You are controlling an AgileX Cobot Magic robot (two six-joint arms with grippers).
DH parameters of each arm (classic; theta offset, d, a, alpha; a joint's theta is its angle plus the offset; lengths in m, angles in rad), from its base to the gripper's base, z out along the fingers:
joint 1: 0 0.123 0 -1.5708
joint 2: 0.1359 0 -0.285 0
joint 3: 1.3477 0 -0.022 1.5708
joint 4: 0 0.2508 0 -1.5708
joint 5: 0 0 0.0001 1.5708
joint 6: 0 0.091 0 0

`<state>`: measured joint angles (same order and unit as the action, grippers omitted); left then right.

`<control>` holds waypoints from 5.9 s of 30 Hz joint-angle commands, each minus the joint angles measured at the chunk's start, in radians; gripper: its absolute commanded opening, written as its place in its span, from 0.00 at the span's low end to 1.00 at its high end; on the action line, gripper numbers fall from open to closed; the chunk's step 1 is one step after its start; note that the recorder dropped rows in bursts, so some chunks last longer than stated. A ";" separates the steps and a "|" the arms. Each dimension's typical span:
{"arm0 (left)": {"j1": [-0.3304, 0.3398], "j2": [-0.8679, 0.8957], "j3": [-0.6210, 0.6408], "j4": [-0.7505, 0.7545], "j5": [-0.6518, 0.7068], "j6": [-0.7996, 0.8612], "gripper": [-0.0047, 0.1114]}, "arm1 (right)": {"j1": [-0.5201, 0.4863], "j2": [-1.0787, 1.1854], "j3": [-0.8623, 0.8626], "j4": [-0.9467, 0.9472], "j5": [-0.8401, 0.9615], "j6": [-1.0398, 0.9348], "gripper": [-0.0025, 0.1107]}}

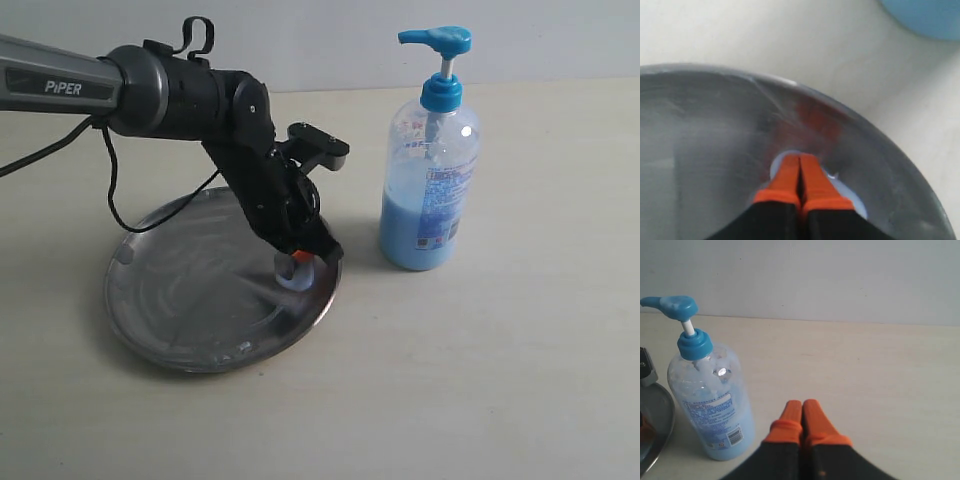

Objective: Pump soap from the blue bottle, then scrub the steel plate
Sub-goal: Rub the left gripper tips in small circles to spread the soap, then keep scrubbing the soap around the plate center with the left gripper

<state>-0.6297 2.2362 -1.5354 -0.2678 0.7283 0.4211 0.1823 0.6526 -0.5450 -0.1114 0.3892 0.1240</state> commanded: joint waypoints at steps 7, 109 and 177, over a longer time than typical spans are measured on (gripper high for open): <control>0.064 0.024 -0.011 0.026 0.073 -0.020 0.04 | 0.003 0.002 0.001 -0.004 -0.016 0.002 0.02; 0.082 -0.001 0.013 0.038 0.036 0.015 0.04 | 0.003 0.002 0.001 -0.002 -0.021 0.008 0.02; -0.004 -0.061 0.142 -0.015 -0.028 0.043 0.04 | 0.003 0.000 0.001 -0.002 -0.027 0.008 0.02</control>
<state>-0.6025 2.1722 -1.4126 -0.2728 0.6828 0.4586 0.1823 0.6526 -0.5450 -0.1114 0.3783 0.1300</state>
